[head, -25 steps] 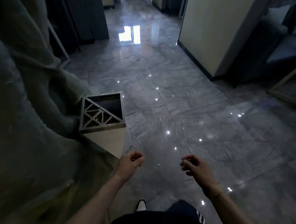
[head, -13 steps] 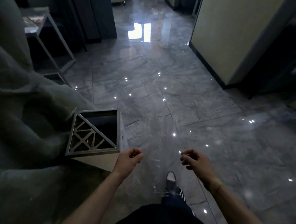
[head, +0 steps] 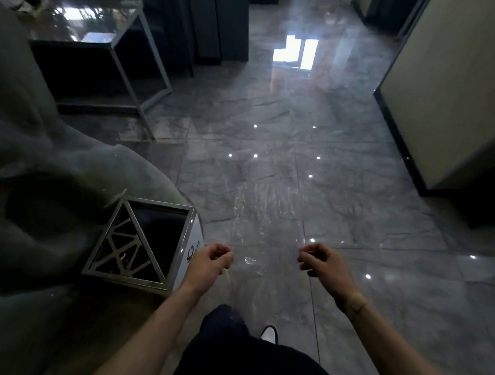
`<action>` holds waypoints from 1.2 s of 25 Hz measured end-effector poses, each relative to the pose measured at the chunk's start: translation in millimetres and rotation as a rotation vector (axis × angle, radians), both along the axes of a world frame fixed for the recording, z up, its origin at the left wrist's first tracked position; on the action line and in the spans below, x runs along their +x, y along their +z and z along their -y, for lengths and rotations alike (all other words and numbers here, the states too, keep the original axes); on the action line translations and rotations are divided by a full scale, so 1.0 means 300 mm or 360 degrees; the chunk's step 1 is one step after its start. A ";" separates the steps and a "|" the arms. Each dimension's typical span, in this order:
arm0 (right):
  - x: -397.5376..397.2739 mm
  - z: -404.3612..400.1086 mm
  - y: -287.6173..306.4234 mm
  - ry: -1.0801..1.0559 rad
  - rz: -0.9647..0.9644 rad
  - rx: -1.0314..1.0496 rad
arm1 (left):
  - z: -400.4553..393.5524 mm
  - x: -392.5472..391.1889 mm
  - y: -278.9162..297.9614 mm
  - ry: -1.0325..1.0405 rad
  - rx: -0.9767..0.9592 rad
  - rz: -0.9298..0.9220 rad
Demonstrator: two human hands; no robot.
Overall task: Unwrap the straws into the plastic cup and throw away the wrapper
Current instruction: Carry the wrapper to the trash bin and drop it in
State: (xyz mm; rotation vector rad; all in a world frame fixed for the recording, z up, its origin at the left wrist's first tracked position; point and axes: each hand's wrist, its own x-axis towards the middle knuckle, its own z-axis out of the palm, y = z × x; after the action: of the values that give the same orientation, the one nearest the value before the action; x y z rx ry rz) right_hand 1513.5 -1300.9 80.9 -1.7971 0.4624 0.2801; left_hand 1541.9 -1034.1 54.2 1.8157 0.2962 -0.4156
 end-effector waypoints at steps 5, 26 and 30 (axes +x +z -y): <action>0.235 0.003 -0.012 0.0190 -0.0013 -0.0051 | 0.000 0.127 0.000 0.0197 -0.0053 -0.0008; 1.139 -0.665 -0.058 0.1193 -0.0098 0.0064 | -0.313 0.379 -0.009 0.1565 -0.0310 -0.0170; 1.221 -0.779 -0.123 0.1500 -0.0263 0.0076 | -0.282 0.373 -0.023 0.1959 -0.0354 -0.0273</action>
State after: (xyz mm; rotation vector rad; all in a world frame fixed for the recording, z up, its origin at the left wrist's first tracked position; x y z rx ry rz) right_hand 1879.6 -1067.3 44.0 -1.8423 -0.3171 1.0793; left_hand 1653.8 -949.5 47.3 1.0923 1.3178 0.2689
